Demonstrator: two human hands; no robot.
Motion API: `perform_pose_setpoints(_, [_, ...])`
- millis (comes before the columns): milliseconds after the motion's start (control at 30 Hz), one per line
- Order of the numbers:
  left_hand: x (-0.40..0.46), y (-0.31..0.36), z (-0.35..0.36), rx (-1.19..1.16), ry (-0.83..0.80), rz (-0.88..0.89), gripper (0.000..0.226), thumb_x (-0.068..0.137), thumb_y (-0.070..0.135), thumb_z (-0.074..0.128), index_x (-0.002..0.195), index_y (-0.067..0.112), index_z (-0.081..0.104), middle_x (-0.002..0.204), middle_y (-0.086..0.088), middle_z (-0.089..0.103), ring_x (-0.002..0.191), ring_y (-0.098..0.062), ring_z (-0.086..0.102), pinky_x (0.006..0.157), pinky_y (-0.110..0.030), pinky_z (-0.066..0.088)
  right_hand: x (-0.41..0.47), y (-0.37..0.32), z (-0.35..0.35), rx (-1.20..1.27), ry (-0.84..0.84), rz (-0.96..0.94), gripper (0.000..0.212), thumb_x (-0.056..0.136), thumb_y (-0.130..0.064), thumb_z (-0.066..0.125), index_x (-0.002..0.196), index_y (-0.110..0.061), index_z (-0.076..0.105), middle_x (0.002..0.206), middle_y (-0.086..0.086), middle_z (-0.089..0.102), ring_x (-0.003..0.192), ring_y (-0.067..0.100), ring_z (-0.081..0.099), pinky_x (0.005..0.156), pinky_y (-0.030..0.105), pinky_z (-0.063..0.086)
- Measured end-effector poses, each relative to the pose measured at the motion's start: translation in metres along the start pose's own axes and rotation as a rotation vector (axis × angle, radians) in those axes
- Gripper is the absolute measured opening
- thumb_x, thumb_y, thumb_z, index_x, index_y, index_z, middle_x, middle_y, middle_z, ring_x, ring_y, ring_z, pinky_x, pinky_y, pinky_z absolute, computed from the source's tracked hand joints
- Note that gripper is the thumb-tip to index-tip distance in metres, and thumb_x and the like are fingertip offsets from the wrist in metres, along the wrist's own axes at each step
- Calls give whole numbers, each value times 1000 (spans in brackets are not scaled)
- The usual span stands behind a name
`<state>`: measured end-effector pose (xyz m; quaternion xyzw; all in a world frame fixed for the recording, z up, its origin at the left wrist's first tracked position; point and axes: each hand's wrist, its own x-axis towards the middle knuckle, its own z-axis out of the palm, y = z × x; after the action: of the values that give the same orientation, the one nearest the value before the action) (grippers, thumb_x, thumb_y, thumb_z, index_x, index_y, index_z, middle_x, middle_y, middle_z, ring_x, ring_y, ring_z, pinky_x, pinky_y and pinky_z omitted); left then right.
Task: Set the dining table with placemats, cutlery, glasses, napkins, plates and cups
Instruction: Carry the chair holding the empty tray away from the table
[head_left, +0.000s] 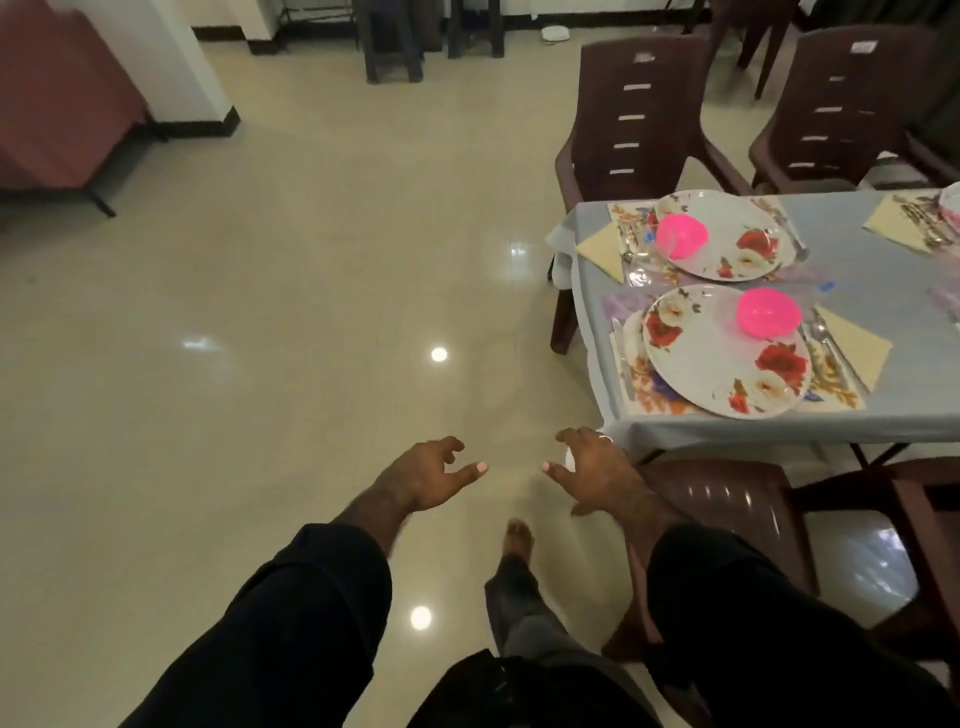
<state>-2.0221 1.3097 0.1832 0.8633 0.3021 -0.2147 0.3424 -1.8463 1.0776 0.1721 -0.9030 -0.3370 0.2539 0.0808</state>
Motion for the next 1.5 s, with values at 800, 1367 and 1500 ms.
perform_pose_setpoints(800, [500, 0, -398, -50, 26, 23, 90, 86, 81, 66, 158, 31, 44, 155, -2, 56, 137, -24, 58, 112, -45, 49, 586, -109, -221, -101, -53, -36, 75, 94, -67, 57, 153, -23, 39, 152, 6, 47, 135, 32, 50, 107, 48, 49])
perform_pose_setpoints(1367, [902, 123, -671, 246, -68, 156, 89, 88, 82, 59, 159, 32, 41, 160, 0, 49, 146, -23, 46, 116, -49, 45, 974, -81, -392, 53, -21, 123, 75, 97, -65, 55, 155, -21, 37, 153, 6, 44, 137, 31, 48, 108, 46, 46])
perform_pose_setpoints(1500, [978, 161, -725, 226, -45, 147, 89, 89, 82, 58, 160, 30, 41, 160, 0, 49, 148, -22, 44, 117, -48, 43, 1062, -65, -458, 23, -47, 108, 74, 96, -64, 56, 154, -24, 36, 154, 4, 42, 138, 31, 46, 109, 46, 45])
